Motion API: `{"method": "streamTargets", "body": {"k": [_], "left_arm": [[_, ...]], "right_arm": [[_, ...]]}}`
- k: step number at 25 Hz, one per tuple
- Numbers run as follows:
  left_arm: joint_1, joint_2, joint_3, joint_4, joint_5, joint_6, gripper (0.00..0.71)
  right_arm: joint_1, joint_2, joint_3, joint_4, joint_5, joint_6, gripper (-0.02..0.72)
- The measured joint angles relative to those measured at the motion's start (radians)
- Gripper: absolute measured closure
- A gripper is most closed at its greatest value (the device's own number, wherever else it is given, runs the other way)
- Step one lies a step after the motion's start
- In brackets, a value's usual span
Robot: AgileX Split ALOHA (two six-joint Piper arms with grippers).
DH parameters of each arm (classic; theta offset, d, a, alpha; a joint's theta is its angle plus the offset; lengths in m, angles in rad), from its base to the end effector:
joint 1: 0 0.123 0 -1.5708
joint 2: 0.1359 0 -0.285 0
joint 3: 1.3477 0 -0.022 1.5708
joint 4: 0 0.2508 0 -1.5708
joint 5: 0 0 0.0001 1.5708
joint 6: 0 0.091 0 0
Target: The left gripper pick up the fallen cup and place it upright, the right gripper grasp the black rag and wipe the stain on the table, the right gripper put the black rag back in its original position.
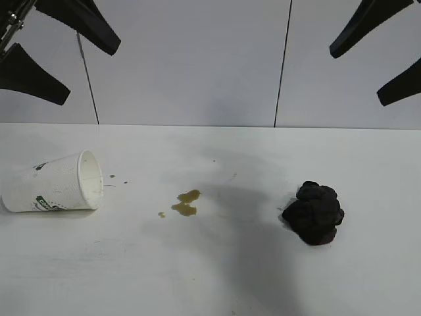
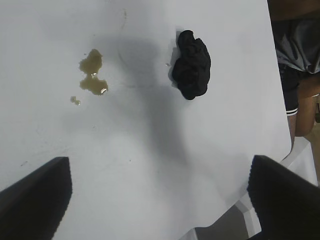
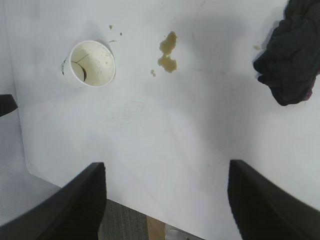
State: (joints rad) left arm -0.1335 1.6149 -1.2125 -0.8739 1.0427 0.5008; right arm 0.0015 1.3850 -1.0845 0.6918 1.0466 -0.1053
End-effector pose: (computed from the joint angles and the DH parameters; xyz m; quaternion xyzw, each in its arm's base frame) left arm 0.3132 -0.1029 0.2844 0.1164 0.9100 -0.3620 0.1652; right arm 0.2671 0.0507 0.3071 0.0724 0.9346 0.3083 0.1619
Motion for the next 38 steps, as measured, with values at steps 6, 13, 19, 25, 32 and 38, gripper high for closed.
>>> {"method": "streamTargets", "body": {"k": [6, 13, 19, 25, 32, 38], "left_arm": [[0.0, 0.0, 0.0, 0.0, 0.0, 0.0, 0.023], [0.0, 0.0, 0.0, 0.0, 0.0, 0.0, 0.023], [0.0, 0.0, 0.0, 0.0, 0.0, 0.0, 0.023], [0.0, 0.0, 0.0, 0.0, -0.053, 0.0, 0.023], [0.0, 0.0, 0.0, -0.008, -0.075, 0.057, 0.023], [0.0, 0.0, 0.0, -0.005, -0.042, 0.455, 0.023]], "right_arm": [[0.0, 0.0, 0.0, 0.0, 0.0, 0.0, 0.228], [0.0, 0.0, 0.0, 0.0, 0.0, 0.0, 0.228], [0.0, 0.0, 0.0, 0.0, 0.0, -0.013, 0.228], [0.0, 0.0, 0.0, 0.0, 0.0, -0.015, 0.228], [0.0, 0.0, 0.0, 0.0, 0.0, -0.015, 0.228], [0.0, 0.0, 0.0, 0.0, 0.0, -0.015, 0.228]]}}
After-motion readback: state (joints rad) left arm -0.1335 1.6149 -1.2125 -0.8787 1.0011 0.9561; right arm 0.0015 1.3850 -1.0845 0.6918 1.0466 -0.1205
